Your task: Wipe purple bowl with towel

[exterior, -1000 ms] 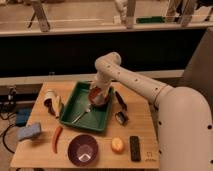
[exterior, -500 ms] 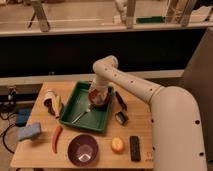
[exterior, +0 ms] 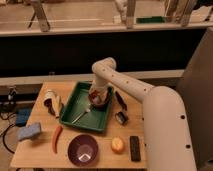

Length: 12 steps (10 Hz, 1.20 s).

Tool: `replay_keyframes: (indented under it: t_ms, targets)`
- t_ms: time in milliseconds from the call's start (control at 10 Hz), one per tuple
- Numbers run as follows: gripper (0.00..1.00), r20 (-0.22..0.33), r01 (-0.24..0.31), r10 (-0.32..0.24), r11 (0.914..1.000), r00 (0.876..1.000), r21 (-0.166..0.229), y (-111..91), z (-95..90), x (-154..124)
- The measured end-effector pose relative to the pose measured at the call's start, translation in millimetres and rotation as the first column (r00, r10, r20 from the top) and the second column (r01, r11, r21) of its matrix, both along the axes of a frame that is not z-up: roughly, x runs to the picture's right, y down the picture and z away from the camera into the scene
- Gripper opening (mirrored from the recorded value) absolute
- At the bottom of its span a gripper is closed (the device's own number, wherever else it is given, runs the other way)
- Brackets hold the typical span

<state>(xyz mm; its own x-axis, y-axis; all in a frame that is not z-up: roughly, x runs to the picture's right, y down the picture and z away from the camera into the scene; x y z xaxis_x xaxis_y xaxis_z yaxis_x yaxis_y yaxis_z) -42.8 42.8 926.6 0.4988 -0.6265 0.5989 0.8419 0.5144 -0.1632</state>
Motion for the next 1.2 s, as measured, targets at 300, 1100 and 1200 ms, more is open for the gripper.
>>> replay_keyframes:
  t_ms: [300,1100,1200]
  targets:
    - [0.67,-0.026,-0.039,0.039,0.9992,0.999,-0.010,1,7.8,17]
    - [0.24,-0.031,-0.047,0.046,0.9986,0.998,-0.025,14,18.3,17]
    - [0.25,-0.031,-0.044,0.043,0.9988,0.999,-0.020,14,17.2,16]
